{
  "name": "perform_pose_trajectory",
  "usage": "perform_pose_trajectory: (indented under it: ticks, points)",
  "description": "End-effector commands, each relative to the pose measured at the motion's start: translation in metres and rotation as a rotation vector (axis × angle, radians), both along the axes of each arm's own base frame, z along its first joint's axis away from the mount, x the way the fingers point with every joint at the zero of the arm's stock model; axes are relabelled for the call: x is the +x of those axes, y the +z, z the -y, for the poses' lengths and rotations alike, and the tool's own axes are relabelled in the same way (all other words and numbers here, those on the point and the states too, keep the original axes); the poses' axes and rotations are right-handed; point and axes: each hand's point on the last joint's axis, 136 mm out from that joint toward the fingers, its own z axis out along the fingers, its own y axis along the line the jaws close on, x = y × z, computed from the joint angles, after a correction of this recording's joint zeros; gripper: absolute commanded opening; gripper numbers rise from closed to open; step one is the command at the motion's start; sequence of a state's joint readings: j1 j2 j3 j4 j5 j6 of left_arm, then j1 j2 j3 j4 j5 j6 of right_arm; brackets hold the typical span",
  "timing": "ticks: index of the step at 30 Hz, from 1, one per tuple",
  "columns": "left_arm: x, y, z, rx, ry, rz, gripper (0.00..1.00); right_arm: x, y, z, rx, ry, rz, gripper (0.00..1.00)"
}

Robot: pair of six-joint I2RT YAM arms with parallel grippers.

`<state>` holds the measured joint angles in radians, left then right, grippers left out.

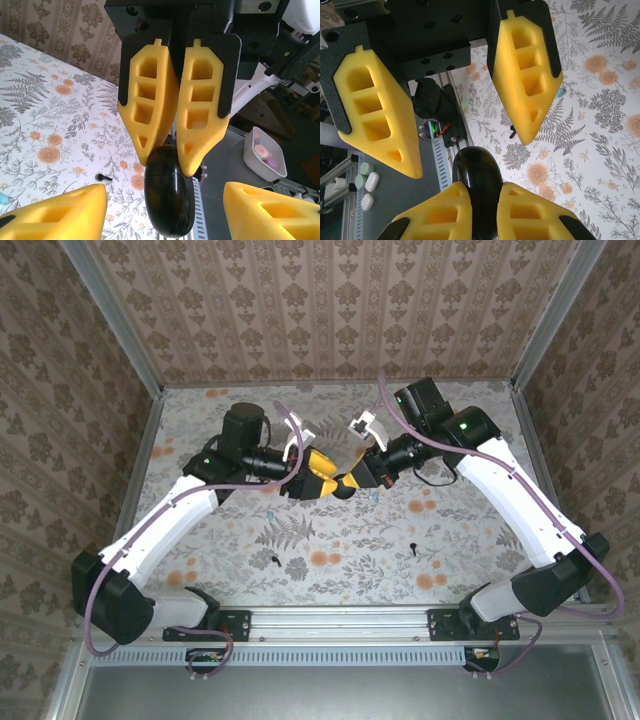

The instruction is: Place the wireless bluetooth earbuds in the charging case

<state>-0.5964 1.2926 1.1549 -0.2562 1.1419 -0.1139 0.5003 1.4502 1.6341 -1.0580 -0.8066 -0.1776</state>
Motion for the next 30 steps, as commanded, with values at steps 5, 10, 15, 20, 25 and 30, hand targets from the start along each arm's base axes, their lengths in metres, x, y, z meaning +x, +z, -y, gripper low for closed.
perform_pose_trajectory:
  ticks: [5, 10, 15, 20, 25, 30]
  points:
    - [-0.006, 0.006, 0.006, -0.005, -0.054, -0.038, 0.57, -0.002, 0.01, 0.0, 0.007, 0.008, 0.042, 0.06]
    - [-0.006, 0.003, 0.007, 0.002, -0.067, -0.059, 0.43, 0.001, 0.009, 0.0, 0.005, -0.002, 0.04, 0.06]
    - [-0.003, 0.002, 0.008, 0.005, -0.064, -0.067, 0.18, 0.006, 0.008, -0.001, 0.0, -0.023, 0.042, 0.08]
    - [0.006, 0.003, 0.007, -0.01, -0.021, -0.056, 0.14, 0.024, 0.008, 0.003, -0.017, -0.124, 0.088, 0.29]
    - [0.032, 0.005, -0.009, -0.05, 0.118, -0.031, 0.1, 0.051, 0.031, 0.016, 0.065, -0.323, 0.174, 0.61]
    - [0.077, 0.015, -0.038, -0.128, 0.36, 0.017, 0.1, 0.075, 0.056, 0.021, 0.281, -0.471, 0.15, 0.68]
